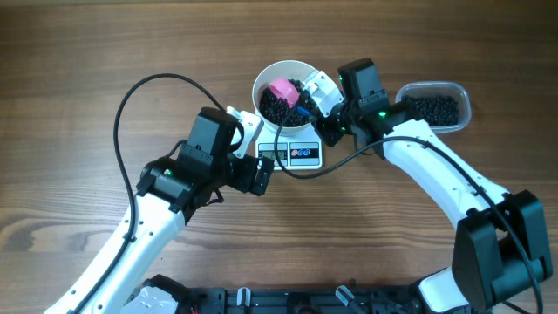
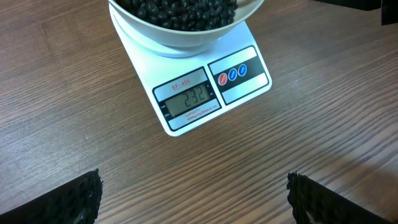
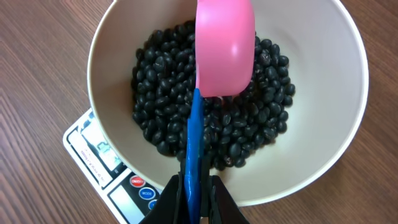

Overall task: Scoop item into bowl and weigh 150g on scale
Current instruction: 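Lower the scoop into the white bowl and tilt it, then raise the scoop up and right away from the bowl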

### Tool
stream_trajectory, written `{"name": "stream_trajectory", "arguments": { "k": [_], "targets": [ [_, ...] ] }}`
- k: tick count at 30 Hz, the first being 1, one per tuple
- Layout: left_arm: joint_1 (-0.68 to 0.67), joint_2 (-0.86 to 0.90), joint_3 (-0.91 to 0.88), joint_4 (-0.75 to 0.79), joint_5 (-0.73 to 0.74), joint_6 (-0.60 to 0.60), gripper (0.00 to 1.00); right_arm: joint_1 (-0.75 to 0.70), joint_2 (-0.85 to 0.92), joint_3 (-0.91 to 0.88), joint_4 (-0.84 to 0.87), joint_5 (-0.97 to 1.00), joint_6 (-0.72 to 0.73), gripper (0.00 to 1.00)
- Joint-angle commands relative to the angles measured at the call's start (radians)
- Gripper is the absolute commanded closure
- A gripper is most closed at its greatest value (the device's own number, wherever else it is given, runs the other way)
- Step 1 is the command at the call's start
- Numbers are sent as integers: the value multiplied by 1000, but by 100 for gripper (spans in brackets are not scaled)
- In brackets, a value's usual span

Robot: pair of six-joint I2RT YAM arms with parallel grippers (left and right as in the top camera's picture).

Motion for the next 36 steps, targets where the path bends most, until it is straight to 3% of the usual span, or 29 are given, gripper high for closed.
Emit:
{"name": "stream_trajectory", "arguments": {
  "k": [1, 17, 28, 36],
  "targets": [
    [-5, 4, 18, 3, -5, -3, 0, 2, 11, 3, 3, -35, 83, 96],
    [-5, 4, 18, 3, -5, -3, 0, -85, -44, 5, 3, -153, 277, 96],
    [-5, 4, 18, 3, -6, -3, 0, -198, -45, 5, 6, -515, 370, 96],
    [-5, 4, 18, 3, -5, -3, 0, -247, -45, 5, 8, -557, 415, 96]
  ]
}}
